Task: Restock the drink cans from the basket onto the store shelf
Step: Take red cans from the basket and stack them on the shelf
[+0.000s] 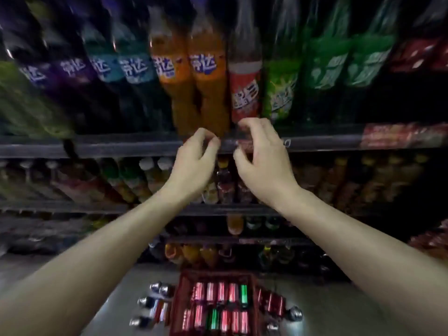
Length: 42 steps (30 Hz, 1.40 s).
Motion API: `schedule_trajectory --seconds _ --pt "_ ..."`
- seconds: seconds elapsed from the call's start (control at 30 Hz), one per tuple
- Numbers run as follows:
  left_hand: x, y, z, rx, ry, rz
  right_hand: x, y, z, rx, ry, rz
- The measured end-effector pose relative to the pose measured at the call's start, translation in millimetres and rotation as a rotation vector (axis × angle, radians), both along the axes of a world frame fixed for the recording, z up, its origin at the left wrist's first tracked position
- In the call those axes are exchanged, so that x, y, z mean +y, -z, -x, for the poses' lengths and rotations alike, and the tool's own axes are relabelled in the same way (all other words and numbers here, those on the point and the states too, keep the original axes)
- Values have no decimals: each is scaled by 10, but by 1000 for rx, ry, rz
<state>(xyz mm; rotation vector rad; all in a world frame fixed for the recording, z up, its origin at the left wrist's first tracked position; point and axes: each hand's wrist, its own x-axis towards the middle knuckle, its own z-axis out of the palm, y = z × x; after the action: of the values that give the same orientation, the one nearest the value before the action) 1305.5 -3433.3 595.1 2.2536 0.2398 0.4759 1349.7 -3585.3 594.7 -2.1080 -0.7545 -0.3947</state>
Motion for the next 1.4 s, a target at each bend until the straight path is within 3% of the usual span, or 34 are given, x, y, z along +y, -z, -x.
schedule_trajectory --seconds 0.2,0.47,0.7,0.97,1.13,1.23,1.4 --pt "482 1334 512 375 -75 83 337 1468 369 409 -21 165" --pt "948 3073 1103 790 -81 221 616 3334 982 906 113 350" --pt "1318 5057 1576 1017 -36 296 783 5116 1386 1209 148 405" --pt "1497 7178 1875 1200 46 166 1085 7361 1753 1397 69 476" --pt "1706 8746 1940 1423 144 62 1403 8640 1851 1528 44 418" --pt "1619 9067 1888 1549 189 -108 1563 9278 1907 1586 16 383" --pt "1589 9738 1955 1514 244 -260 1705 9967 2019 1683 43 331"
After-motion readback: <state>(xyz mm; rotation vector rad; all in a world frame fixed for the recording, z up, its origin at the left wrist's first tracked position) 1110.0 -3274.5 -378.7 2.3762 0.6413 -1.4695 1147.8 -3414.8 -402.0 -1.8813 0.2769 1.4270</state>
